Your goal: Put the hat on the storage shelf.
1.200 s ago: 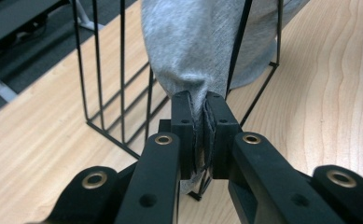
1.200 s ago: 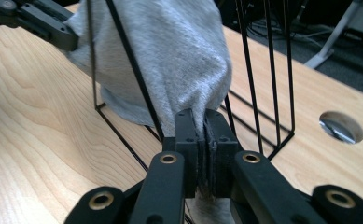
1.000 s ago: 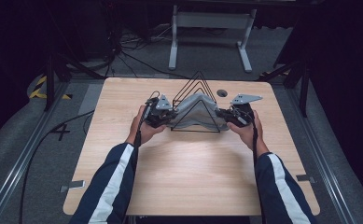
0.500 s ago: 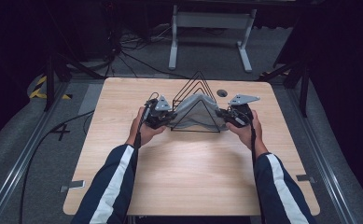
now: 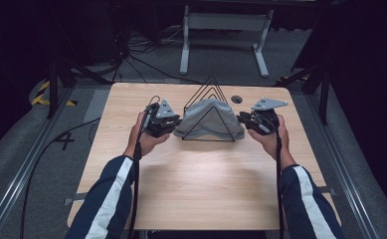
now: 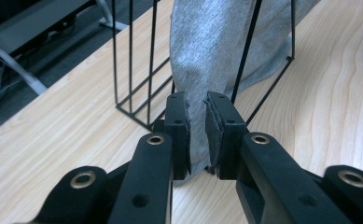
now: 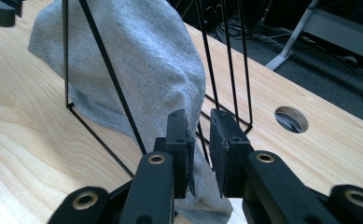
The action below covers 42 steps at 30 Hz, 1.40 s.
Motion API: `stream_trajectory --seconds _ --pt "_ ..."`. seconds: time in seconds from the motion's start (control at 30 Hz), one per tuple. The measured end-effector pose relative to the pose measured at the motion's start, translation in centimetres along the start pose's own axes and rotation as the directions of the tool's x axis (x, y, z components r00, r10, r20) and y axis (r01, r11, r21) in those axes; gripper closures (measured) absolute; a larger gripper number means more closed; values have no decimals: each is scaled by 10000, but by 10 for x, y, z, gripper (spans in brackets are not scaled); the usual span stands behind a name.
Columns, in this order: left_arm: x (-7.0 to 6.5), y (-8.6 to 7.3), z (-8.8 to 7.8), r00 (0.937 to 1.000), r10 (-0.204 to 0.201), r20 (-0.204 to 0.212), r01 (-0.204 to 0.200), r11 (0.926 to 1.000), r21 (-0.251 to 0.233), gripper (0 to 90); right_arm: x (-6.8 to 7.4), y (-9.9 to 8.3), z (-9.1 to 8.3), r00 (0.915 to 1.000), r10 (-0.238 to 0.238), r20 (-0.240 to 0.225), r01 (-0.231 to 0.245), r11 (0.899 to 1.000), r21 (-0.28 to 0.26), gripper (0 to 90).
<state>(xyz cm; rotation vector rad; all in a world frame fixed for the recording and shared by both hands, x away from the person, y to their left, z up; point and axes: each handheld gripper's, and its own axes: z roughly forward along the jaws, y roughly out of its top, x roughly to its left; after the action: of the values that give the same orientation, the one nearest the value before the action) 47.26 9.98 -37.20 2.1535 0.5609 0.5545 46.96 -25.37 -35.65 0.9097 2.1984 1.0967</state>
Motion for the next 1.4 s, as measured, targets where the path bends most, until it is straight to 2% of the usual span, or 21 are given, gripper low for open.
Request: stream_trajectory --seconds 0.07,0.13,0.23,0.33,0.4,0.57,0.7,0.77,0.83,0.87,0.9,1.0,1.03,1.17,1.23,1.33,1.4 --pt "-1 0 -6 10000 62 25 -62 10000 17 789 1 1 -5 10000 7 -85 -7 10000 -8 773" --pt "-3 -2 -13 9998 206 16 -206 9998 72 787 2 1 -9 9998 -215 -53 216 9996 169 773" --pt "-4 -7 -21 9995 299 -43 -298 9992 281 757 4 1 -15 9989 -469 -85 472 9979 447 762" --pt "-6 -15 -29 9981 598 -158 -585 9957 714 728 4 -1 -22 9987 -486 -165 496 9968 622 745" --pt "-7 -20 -35 9979 599 -231 -579 9953 780 703 4 -2 -28 9983 -502 -288 520 9966 642 718" --pt "-8 -32 -53 9982 521 -308 -486 9932 1056 583 6 -6 -37 9958 -601 -685 675 9915 1114 622" --pt "-10 -40 -64 9974 630 -344 -582 9901 1280 511 10 -11 -42 9943 -778 -736 866 9882 1263 582" --pt "-13 -50 -73 9976 606 -348 -550 9879 1447 465 16 -16 -47 9919 -1030 -747 1128 9835 1417 540" --pt "-14 -53 -76 9972 642 -380 -580 9878 1444 434 18 -17 -48 9908 -1077 -815 1191 9815 1499 529" --pt "-18 -61 -83 9970 575 -524 -493 9880 1467 409 22 -22 -52 9900 -1252 -654 1343 9777 1613 511" --pt "-18 -61 -83 9970 575 -524 -493 9880 1467 399 22 -22 -52 9900 -1252 -654 1343 9777 1613 511" --pt "-24 -77 -92 9979 435 -488 -356 9878 1514 377 26 -33 -58 9895 -1298 -629 1387 9759 1682 490" --pt "-26 -80 -94 9976 477 -502 -385 9844 1717 370 27 -38 -60 9897 -1329 -529 1401 9754 1702 482" --pt "-32 -99 -100 9967 573 -577 -451 9798 1948 340 26 -54 -69 9920 -1216 -348 1259 9765 1747 450" --pt "-33 -103 -102 9976 488 -490 -383 9797 1967 317 26 -65 -73 9925 -1186 -283 1218 9763 1789 428" --pt "-35 -120 -104 9990 326 -318 -243 9719 2343 279 27 -82 -78 9933 -1155 -109 1156 9780 1738 401" --pt "-37 -126 -105 9993 287 -248 -218 9694 2446 277 27 -89 -80 9937 -1117 -29 1105 9786 1736 391"
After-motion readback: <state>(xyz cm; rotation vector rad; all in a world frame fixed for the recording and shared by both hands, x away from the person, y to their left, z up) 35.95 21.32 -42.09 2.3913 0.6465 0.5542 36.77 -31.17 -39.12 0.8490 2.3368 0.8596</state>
